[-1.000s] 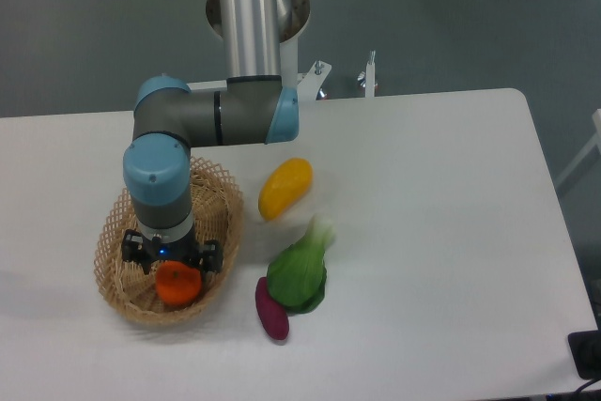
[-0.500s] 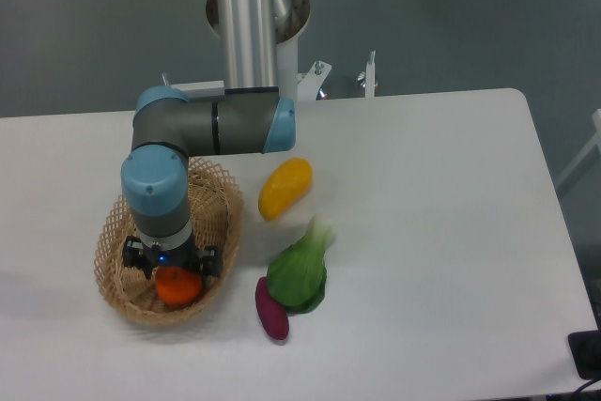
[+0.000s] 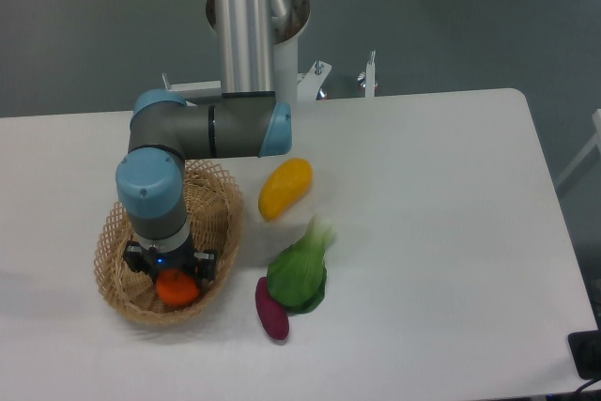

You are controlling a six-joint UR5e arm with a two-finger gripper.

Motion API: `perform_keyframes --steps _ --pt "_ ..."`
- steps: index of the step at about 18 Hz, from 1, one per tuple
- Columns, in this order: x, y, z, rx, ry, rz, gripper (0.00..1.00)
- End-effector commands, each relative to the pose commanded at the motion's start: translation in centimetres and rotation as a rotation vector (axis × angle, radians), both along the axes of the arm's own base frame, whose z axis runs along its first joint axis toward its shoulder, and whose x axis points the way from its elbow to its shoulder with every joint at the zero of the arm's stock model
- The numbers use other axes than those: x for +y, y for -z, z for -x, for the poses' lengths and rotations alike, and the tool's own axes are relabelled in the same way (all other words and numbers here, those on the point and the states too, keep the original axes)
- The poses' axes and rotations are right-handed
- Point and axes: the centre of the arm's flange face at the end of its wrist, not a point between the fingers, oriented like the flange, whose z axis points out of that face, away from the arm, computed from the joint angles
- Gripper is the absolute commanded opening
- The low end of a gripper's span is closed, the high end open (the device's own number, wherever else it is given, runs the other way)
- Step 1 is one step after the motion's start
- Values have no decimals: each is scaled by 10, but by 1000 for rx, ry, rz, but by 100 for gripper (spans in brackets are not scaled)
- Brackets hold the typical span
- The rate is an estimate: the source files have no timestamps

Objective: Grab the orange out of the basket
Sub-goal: 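Lower the gripper onto the orange and close the fingers around it, then lift the orange out of the basket and carry it away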

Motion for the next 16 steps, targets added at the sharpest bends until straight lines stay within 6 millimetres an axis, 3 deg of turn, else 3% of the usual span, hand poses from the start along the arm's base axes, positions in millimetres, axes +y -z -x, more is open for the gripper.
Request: perform_keyframes --steps 4,6,12,16 --pt "-7 -15 -2 0 1 -21 63" --pt "-10 -33 3 9 6 -50 63" --pt "-25 -56 48 49 -23 -78 64" --pt "-40 -76 97 101 -16 -93 63"
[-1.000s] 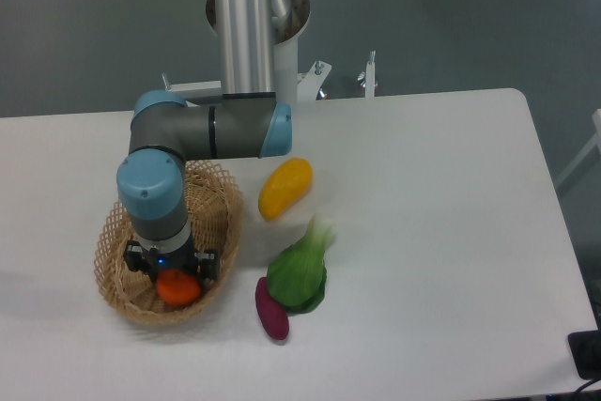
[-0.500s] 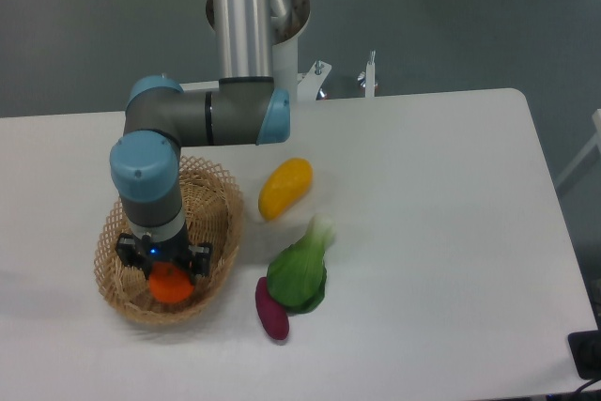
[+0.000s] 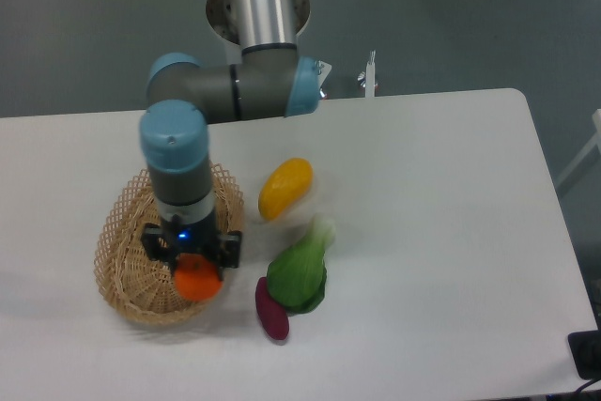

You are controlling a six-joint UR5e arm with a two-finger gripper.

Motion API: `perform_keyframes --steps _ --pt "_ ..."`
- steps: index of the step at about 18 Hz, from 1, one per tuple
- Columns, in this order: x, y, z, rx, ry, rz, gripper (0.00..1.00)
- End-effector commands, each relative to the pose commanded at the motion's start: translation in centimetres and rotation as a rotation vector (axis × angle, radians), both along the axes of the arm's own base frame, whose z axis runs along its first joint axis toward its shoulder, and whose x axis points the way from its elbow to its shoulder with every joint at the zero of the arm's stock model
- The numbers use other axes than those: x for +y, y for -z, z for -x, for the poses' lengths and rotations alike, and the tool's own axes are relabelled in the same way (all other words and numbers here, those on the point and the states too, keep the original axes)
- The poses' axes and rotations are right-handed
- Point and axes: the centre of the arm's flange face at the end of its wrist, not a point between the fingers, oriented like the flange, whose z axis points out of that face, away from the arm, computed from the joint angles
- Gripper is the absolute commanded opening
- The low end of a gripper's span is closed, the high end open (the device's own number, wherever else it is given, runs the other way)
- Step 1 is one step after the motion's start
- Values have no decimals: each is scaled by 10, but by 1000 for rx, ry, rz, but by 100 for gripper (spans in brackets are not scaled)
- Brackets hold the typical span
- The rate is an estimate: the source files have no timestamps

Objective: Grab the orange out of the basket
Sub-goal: 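Lift the orange out of the basket and carry it away, then hold the orange raised above the table beside the bok choy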

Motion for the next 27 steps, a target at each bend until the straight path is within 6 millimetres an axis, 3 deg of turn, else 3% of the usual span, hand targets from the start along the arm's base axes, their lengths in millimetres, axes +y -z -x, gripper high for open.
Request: perform_keyframes --steps 3,8,20,27 --pt "-19 -18 33 33 3 -13 58" --pt "-49 -31 82 75 57 -4 58" --pt "-87 -21 135 156 299 158 59" --pt "-121 -18 172 134 376 219 59"
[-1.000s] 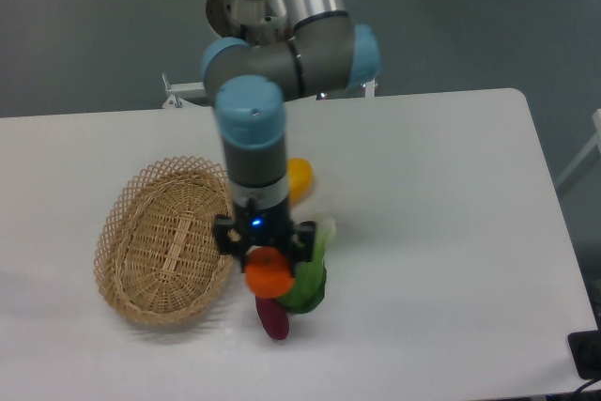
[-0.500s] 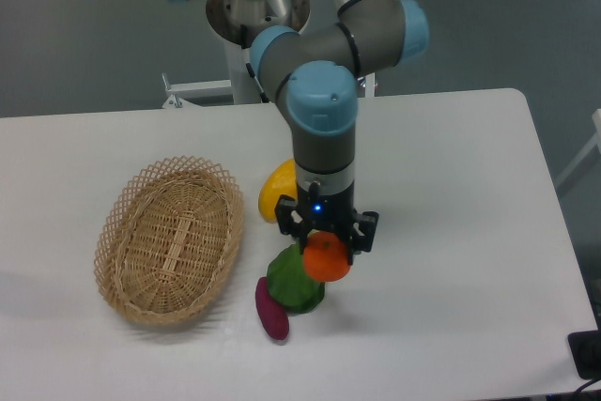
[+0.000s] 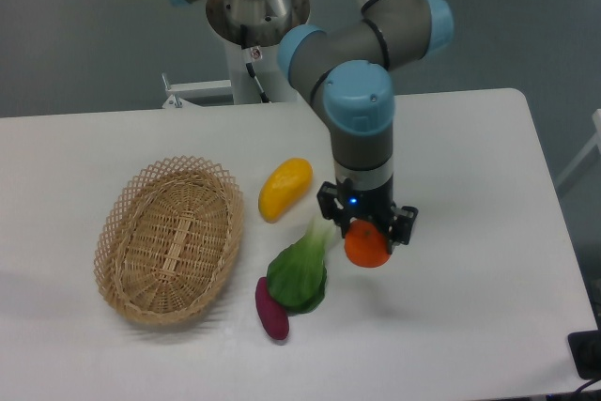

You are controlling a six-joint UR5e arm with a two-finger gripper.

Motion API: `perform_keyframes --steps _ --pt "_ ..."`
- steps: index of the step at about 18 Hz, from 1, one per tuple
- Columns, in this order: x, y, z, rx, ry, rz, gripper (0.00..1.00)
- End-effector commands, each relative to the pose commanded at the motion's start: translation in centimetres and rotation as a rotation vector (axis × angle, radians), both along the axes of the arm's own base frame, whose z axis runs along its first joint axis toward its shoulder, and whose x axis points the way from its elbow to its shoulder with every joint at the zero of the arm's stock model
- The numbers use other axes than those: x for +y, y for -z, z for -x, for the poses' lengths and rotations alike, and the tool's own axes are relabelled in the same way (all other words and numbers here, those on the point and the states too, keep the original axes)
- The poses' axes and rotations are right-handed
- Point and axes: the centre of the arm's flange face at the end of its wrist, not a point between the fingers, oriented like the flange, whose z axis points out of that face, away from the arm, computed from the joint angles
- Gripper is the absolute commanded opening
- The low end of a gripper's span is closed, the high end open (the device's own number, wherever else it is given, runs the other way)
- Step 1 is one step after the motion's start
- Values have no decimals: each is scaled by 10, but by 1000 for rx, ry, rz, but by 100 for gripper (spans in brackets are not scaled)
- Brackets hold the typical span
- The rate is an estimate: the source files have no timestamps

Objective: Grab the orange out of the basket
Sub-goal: 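Hold the orange raised above the table beside the bok choy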

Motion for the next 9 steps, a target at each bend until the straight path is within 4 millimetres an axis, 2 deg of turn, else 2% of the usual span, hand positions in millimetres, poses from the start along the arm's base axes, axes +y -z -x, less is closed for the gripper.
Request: perform_keyframes --steps 9 --pt "-11 -11 20 -45 36 49 59"
